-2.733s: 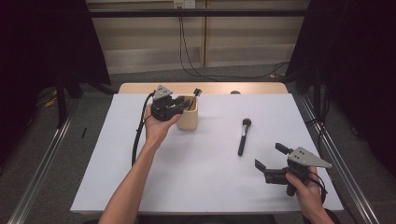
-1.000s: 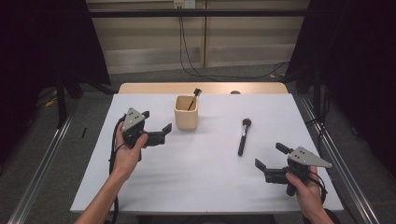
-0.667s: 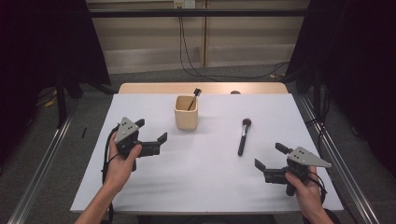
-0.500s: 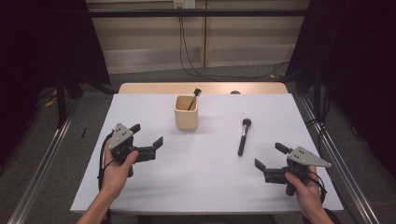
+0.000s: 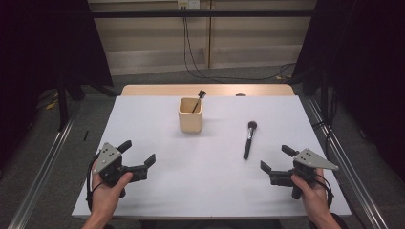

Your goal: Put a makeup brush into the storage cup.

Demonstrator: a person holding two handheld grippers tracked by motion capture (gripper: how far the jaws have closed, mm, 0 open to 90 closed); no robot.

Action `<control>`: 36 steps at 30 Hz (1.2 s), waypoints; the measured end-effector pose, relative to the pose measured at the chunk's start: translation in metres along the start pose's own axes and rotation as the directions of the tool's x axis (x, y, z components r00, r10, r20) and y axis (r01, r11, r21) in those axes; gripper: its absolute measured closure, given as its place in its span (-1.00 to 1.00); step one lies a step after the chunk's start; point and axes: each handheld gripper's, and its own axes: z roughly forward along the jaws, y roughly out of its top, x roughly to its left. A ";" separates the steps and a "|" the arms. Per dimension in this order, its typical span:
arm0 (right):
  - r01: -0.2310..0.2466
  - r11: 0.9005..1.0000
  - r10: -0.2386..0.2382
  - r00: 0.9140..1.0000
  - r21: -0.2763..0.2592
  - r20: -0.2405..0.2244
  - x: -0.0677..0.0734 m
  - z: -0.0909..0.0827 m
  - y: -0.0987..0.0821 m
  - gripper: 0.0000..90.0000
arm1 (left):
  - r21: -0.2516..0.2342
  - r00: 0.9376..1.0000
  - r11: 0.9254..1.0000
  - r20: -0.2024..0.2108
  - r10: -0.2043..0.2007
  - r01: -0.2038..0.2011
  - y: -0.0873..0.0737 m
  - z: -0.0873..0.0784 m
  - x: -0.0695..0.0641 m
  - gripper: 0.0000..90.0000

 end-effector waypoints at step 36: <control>-0.016 1.000 0.016 1.000 -0.009 0.019 -0.005 0.002 0.003 -0.99 | 0.007 0.999 1.000 -0.050 -0.002 0.002 -0.018 -0.013 0.010 -0.94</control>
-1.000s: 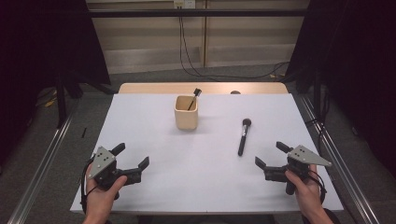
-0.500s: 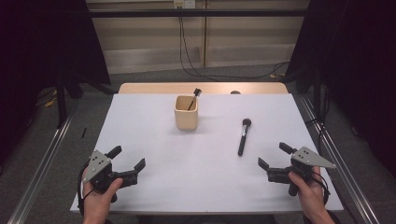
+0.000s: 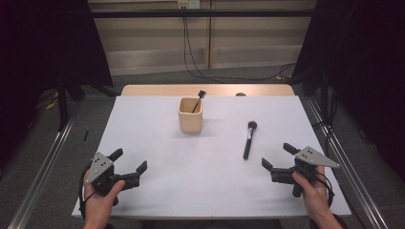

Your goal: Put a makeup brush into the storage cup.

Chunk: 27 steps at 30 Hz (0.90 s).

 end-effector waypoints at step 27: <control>0.016 1.000 -0.016 0.999 0.002 0.029 -0.020 0.041 0.043 -0.96 | -0.022 1.000 1.000 -0.021 -0.003 0.002 0.004 -0.002 0.001 -0.93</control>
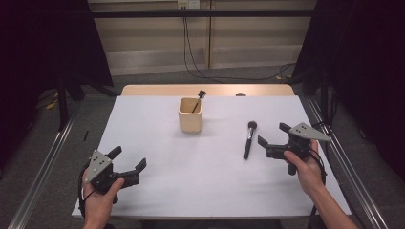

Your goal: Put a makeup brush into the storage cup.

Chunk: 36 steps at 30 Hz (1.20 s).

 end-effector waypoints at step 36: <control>-0.022 0.868 0.059 0.997 0.496 -0.059 -0.014 0.066 0.022 -0.93 | 0.013 1.000 1.000 -0.002 -0.001 0.001 0.000 0.002 0.003 -0.93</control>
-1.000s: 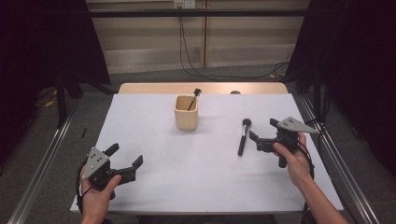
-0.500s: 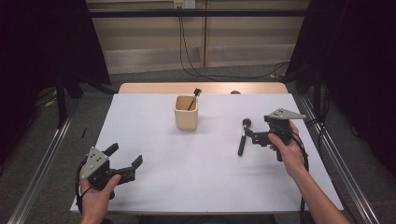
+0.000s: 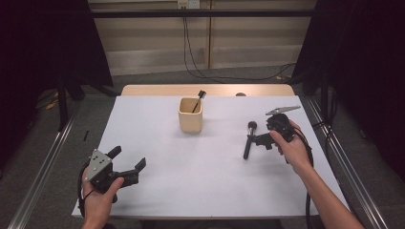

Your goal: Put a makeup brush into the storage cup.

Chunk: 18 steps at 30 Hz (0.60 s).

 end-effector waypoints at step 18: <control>0.032 0.929 -0.019 0.999 0.370 -0.038 0.001 0.027 0.015 -0.86 | 0.010 1.000 1.000 0.004 0.007 -0.007 -0.001 -0.003 -0.002 -0.93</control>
